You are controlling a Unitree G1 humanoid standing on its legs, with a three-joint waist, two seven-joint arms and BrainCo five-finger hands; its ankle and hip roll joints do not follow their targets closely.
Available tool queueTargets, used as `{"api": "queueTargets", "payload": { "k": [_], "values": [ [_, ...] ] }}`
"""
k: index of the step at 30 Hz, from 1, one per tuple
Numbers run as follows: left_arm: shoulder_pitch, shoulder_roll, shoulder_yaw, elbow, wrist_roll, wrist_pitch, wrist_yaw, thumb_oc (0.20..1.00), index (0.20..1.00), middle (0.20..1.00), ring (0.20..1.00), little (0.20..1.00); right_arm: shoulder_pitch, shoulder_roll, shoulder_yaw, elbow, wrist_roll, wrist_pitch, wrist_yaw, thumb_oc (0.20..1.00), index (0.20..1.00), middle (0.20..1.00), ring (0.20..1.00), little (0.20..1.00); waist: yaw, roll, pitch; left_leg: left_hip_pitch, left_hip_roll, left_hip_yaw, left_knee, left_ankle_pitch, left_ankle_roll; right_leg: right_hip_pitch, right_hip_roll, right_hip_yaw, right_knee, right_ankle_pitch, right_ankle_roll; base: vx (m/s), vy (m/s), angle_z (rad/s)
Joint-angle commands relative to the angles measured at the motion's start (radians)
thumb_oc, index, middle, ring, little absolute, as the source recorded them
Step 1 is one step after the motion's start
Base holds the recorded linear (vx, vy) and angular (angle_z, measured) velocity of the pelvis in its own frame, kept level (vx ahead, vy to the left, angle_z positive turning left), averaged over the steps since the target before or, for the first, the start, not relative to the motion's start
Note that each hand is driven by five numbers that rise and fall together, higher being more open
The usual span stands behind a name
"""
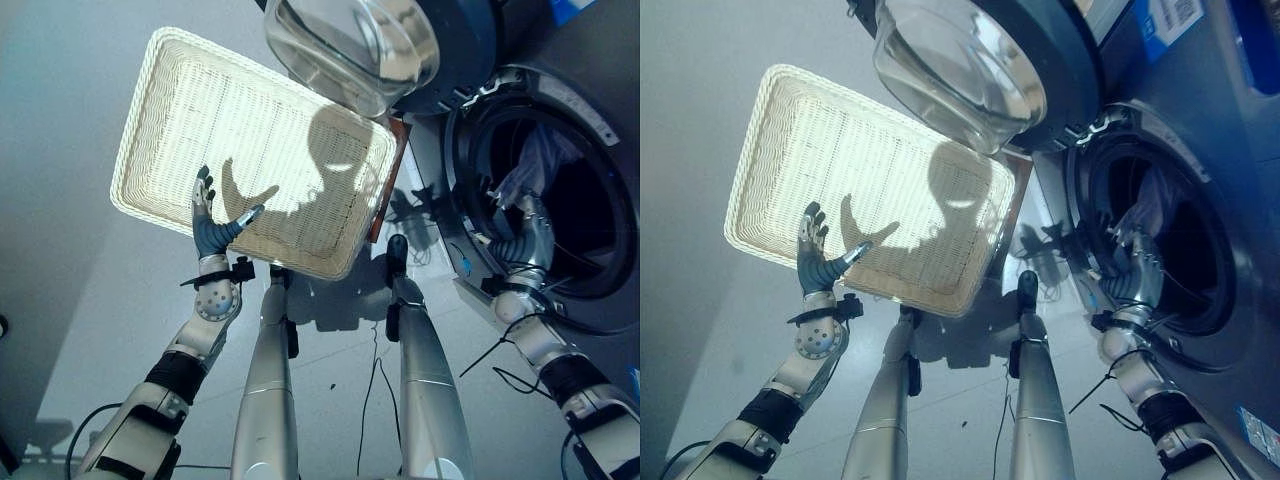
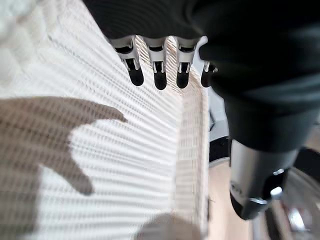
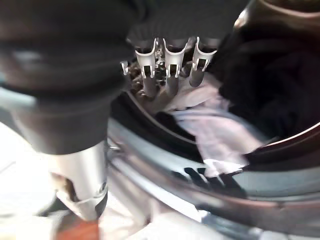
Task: Put the clothes into the washing machine.
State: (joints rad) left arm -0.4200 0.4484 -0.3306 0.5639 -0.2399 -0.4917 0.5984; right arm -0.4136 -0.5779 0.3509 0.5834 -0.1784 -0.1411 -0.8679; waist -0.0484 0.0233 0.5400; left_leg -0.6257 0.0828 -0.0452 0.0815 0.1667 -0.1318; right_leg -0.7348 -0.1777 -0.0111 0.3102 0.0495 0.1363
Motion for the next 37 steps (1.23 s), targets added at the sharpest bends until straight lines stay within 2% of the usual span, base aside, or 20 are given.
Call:
{"api": "queueTargets", "payload": {
  "k": [1, 3, 4, 6, 7, 8, 11, 13, 14, 15, 16, 17, 18, 22, 23, 24, 28, 30, 31, 37],
  "values": [
    [0.054, 0.004, 0.019, 0.056, 0.050, 0.001, -0.061, 1.000, 1.000, 1.000, 1.000, 1.000, 0.056, -0.029, -0.007, 0.005, -0.041, -0.066, 0.023, 1.000, 1.000, 1.000, 1.000, 1.000, 0.039, -0.026, -0.020, 0.088, -0.050, 0.045, 0.038, -0.087, 0.062, 0.129, 0.030, -0.077, -0.154, 0.113, 0.023, -0.05, 0.023, -0.05],
    [0.068, 0.002, 0.022, 0.073, 0.050, 0.002, -0.072, 1.000, 1.000, 1.000, 1.000, 1.000, 0.064, -0.029, -0.008, 0.011, -0.051, -0.080, 0.032, 1.000, 1.000, 1.000, 1.000, 1.000, 0.039, -0.025, -0.020, 0.108, -0.049, 0.046, 0.029, -0.083, 0.060, 0.148, 0.027, -0.076, -0.160, 0.114, 0.025, -0.03, 0.015, -0.03],
    [0.116, -0.008, 0.034, 0.128, 0.056, -0.009, -0.125, 1.000, 1.000, 1.000, 1.000, 1.000, 0.104, -0.021, -0.007, 0.024, -0.072, -0.110, 0.051, 1.000, 1.000, 1.000, 1.000, 1.000, 0.047, -0.021, -0.020, 0.186, -0.046, 0.049, 0.005, -0.086, 0.057, 0.225, 0.020, -0.080, -0.175, 0.104, 0.028, 0.00, 0.000, 0.00],
    [0.171, -0.014, 0.044, 0.190, 0.073, -0.019, -0.182, 1.000, 1.000, 1.000, 1.000, 1.000, 0.152, -0.005, -0.010, 0.045, -0.094, -0.144, 0.078, 1.000, 1.000, 1.000, 1.000, 1.000, 0.054, -0.019, -0.020, 0.289, -0.042, 0.051, -0.021, -0.090, 0.052, 0.334, 0.015, -0.085, -0.198, 0.093, 0.028, 0.00, 0.000, 0.00],
    [0.175, -0.015, 0.044, 0.192, 0.074, -0.019, -0.185, 1.000, 1.000, 1.000, 1.000, 1.000, 0.156, -0.004, -0.010, 0.046, -0.095, -0.145, 0.079, 1.000, 1.000, 1.000, 1.000, 1.000, 0.055, -0.019, -0.020, 0.298, -0.042, 0.052, -0.025, -0.090, 0.051, 0.343, 0.016, -0.085, -0.202, 0.092, 0.028, 0.00, 0.000, 0.00],
    [0.207, -0.013, 0.056, 0.234, 0.073, -0.018, -0.235, 1.000, 1.000, 1.000, 1.000, 1.000, 0.184, 0.010, -0.015, 0.064, -0.081, -0.169, 0.115, 1.000, 1.000, 1.000, 1.000, 1.000, 0.057, -0.019, -0.022, 0.368, -0.040, 0.053, -0.044, -0.091, 0.047, 0.420, 0.012, -0.086, -0.224, 0.088, 0.027, 0.01, 0.002, 0.05],
    [0.259, -0.015, 0.064, 0.288, 0.084, -0.002, -0.297, 1.000, 1.000, 1.000, 1.000, 1.000, 0.234, 0.037, -0.014, 0.104, -0.064, -0.188, 0.187, 1.000, 1.000, 1.000, 1.000, 1.000, 0.059, -0.023, -0.085, 0.435, -0.035, 0.057, -0.071, -0.093, 0.039, 0.501, 0.009, -0.092, -0.266, 0.085, 0.027, 0.07, -0.002, 0.10],
    [0.289, -0.020, 0.073, 0.340, 0.082, 0.017, -0.341, 1.000, 1.000, 1.000, 1.000, 1.000, 0.265, 0.063, -0.015, 0.158, -0.013, -0.198, 0.284, 1.000, 1.000, 1.000, 1.000, 1.000, 0.061, -0.027, -0.137, 0.478, -0.033, 0.062, -0.087, -0.094, 0.035, 0.553, 0.009, -0.094, -0.292, 0.082, 0.027, 0.10, 0.002, 0.12],
    [0.289, -0.020, 0.073, 0.340, 0.082, 0.017, -0.341, 1.000, 1.000, 1.000, 1.000, 1.000, 0.265, 0.063, -0.015, 0.158, -0.013, -0.198, 0.284, 1.000, 1.000, 1.000, 1.000, 1.000, 0.061, -0.027, -0.137, 0.478, -0.033, 0.062, -0.087, -0.094, 0.035, 0.553, 0.009, -0.094, -0.292, 0.082, 0.027, 0.10, 0.005, 0.07],
    [0.301, -0.024, 0.078, 0.369, 0.085, 0.030, -0.359, 1.000, 1.000, 1.000, 1.000, 1.000, 0.280, 0.078, -0.018, 0.193, 0.033, -0.203, 0.336, 1.000, 1.000, 1.000, 1.000, 1.000, 0.061, -0.030, -0.163, 0.501, -0.030, 0.066, -0.095, -0.094, 0.034, 0.579, 0.009, -0.097, -0.302, 0.080, 0.027, 0.17, 0.009, 0.06],
    [0.329, -0.034, 0.087, 0.434, 0.081, 0.062, -0.407, 1.000, 1.000, 1.000, 1.000, 1.000, 0.309, 0.120, -0.033, 0.291, 0.161, -0.188, 0.476, 1.000, 1.000, 1.000, 1.000, 1.000, 0.062, -0.034, -0.223, 0.543, -0.025, 0.072, -0.105, -0.096, 0.032, 0.626, 0.007, -0.099, -0.315, 0.074, 0.027, 0.22, 0.009, 0.06],
    [0.337, -0.040, 0.093, 0.463, 0.079, 0.076, -0.430, 1.000, 1.000, 1.000, 1.000, 1.000, 0.319, 0.141, -0.047, 0.343, 0.193, -0.193, 0.519, 1.000, 1.000, 1.000, 1.000, 1.000, 0.064, -0.036, -0.248, 0.559, -0.025, 0.072, -0.109, -0.097, 0.033, 0.644, 0.007, -0.099, -0.320, 0.072, 0.026, 0.26, 0.007, 0.09],
    [0.350, -0.049, 0.101, 0.507, 0.075, 0.081, -0.456, 1.000, 1.000, 1.000, 1.000, 1.000, 0.331, 0.167, -0.064, 0.410, 0.222, -0.179, 0.568, 1.000, 1.000, 1.000, 1.000, 1.000, 0.066, -0.036, -0.284, 0.578, -0.024, 0.073, -0.113, -0.100, 0.032, 0.666, 0.007, -0.100, -0.326, 0.069, 0.026, 0.21, 0.010, 0.09],
    [0.385, -0.094, 0.144, 0.621, 0.072, 0.128, -0.541, 1.000, 1.000, 1.000, 1.000, 1.000, 0.357, 0.247, -0.124, 0.616, 0.316, -0.048, 0.766, 1.000, 1.000, 1.000, 1.000, 1.000, 0.079, -0.031, -0.373, 0.645, -0.021, 0.077, -0.134, -0.110, 0.036, 0.732, 0.007, -0.106, -0.350, 0.061, 0.022, 0.18, 0.023, -0.01],
    [0.385, -0.094, 0.144, 0.621, 0.072, 0.128, -0.541, 1.000, 1.000, 1.000, 1.000, 1.000, 0.357, 0.247, -0.124, 0.616, 0.316, -0.048, 0.766, 1.000, 1.000, 1.000, 1.000, 1.000, 0.079, -0.031, -0.373, 0.645, -0.021, 0.077, -0.134, -0.110, 0.036, 0.732, 0.007, -0.106, -0.350, 0.061, 0.022, 0.20, 0.039, -0.06],
    [0.393, -0.113, 0.166, 0.687, 0.116, 0.159, -0.550, 1.000, 1.000, 1.000, 1.000, 1.000, 0.358, 0.276, -0.176, 0.715, 0.398, 0.072, 0.835, 1.000, 1.000, 1.000, 1.000, 1.000, 0.086, -0.027, -0.419, 0.683, -0.018, 0.079, -0.151, -0.115, 0.035, 0.772, 0.011, -0.109, -0.362, 0.052, 0.019, 0.15, 0.032, -0.02],
    [0.396, -0.131, 0.185, 0.728, 0.110, 0.241, -0.624, 1.000, 1.000, 1.000, 1.000, 1.000, 0.360, 0.295, -0.236, 0.799, 0.424, 0.188, 0.871, 1.000, 1.000, 1.000, 1.000, 1.000, 0.086, -0.025, -0.453, 0.715, -0.015, 0.078, -0.159, -0.128, 0.039, 0.801, 0.016, -0.103, -0.359, 0.033, 0.014, 0.11, 0.022, 0.02],
    [0.403, -0.143, 0.180, 0.742, 0.119, 0.268, -0.660, 1.000, 1.000, 1.000, 1.000, 1.000, 0.364, 0.299, -0.247, 0.835, 0.415, 0.217, 0.886, 1.000, 1.000, 1.000, 1.000, 1.000, 0.086, -0.022, -0.468, 0.728, -0.014, 0.078, -0.164, -0.133, 0.039, 0.815, 0.019, -0.101, -0.364, 0.030, 0.011, 0.07, 0.020, 0.03],
    [0.412, -0.149, 0.179, 0.748, 0.114, 0.301, -0.691, 1.000, 1.000, 1.000, 1.000, 1.000, 0.365, 0.300, -0.259, 0.850, 0.407, 0.240, 0.898, 1.000, 1.000, 1.000, 1.000, 1.000, 0.086, -0.019, -0.478, 0.740, -0.014, 0.079, -0.165, -0.137, 0.040, 0.827, 0.020, -0.098, -0.370, 0.028, 0.011, 0.06, 0.018, 0.02],
    [0.423, -0.157, 0.180, 0.768, 0.110, 0.370, -0.742, 1.000, 1.000, 1.000, 1.000, 1.000, 0.366, 0.294, -0.273, 0.864, 0.363, 0.254, 0.919, 1.000, 1.000, 1.000, 1.000, 1.000, 0.080, -0.018, -0.502, 0.758, -0.010, 0.088, -0.169, -0.150, 0.042, 0.841, 0.025, -0.077, -0.389, 0.029, 0.011, 0.05, 0.007, 0.00]
  ]
}}
